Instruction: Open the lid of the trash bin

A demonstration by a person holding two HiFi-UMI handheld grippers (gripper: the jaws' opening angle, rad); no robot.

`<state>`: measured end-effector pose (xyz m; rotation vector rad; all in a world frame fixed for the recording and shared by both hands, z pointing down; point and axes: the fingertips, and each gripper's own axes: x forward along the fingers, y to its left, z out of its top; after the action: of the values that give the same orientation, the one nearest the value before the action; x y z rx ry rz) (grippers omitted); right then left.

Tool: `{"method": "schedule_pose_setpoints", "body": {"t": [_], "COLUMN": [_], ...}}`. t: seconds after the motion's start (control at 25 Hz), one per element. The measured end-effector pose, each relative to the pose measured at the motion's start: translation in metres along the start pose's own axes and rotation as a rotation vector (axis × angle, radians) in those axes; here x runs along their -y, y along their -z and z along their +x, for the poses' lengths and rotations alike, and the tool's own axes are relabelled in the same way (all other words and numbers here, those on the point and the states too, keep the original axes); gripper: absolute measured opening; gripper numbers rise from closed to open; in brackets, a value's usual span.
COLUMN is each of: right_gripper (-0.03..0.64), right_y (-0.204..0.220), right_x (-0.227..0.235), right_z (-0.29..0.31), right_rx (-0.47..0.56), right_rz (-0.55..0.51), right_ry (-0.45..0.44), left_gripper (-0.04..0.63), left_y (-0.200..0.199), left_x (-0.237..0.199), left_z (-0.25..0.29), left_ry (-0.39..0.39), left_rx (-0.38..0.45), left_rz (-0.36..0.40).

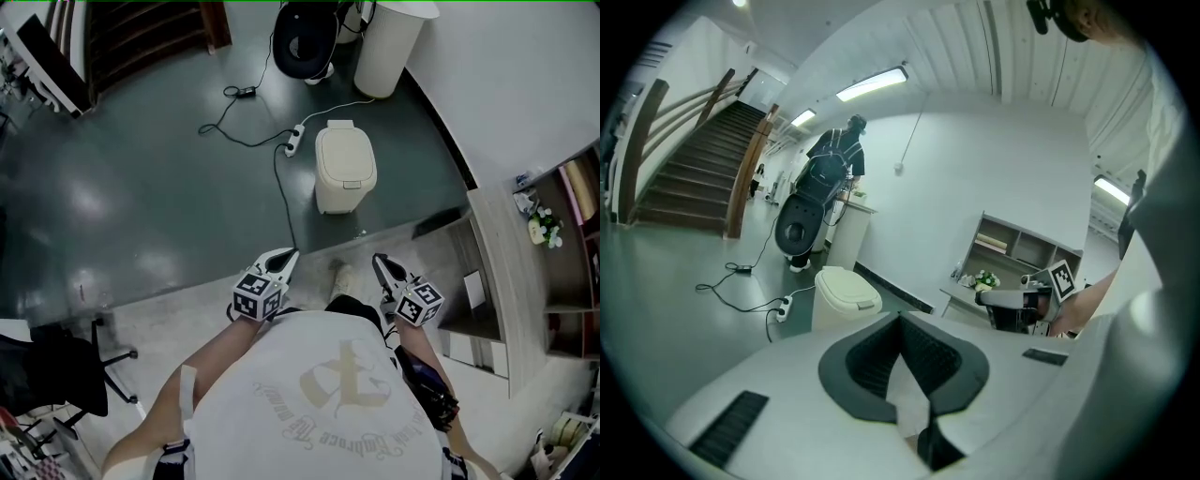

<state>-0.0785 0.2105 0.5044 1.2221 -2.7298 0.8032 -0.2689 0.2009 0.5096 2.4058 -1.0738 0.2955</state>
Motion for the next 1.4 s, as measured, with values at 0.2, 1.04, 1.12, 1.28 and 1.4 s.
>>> {"method": "schedule_pose_setpoints", "body": {"t": [0.2, 1.04, 1.12, 1.28, 1.4], "right_gripper": [0.005, 0.005, 0.005, 0.005, 0.006], "right_y": [-0.004, -0.072, -0.081, -0.096, -0.103], "right_x": [0.013, 0.131, 0.141, 0.167, 0.187], "right_z": [0.013, 0.103, 0.113, 0.130, 0.138], "right_rx": [-0.004, -0.075, -0.082, -0.091, -0.096], "right_rz": [0.003, -0.004, -0.007, 0.001, 0.009], "right_ry": [-0.023, -0.108, -0.126, -0.147, -0.159], "left_gripper": [0.014, 0.015, 0.015, 0.014, 0.015], "left_y": [-0.005, -0.065, -0.070, -0.077, -0.082], "left_x": [-0.012, -0.060, -0.063, -0.067, -0.068], "left_z": [0.006, 0.128, 0.140, 0.165, 0.184], "left_ry": [-0.028, -0.114, -0.122, -0.135, -0.145], "left_rx": [0.006, -0.019, -0.028, -0.051, -0.069], "left_rz": [-0.005, -0.053, -0.060, -0.069, -0.074]}}
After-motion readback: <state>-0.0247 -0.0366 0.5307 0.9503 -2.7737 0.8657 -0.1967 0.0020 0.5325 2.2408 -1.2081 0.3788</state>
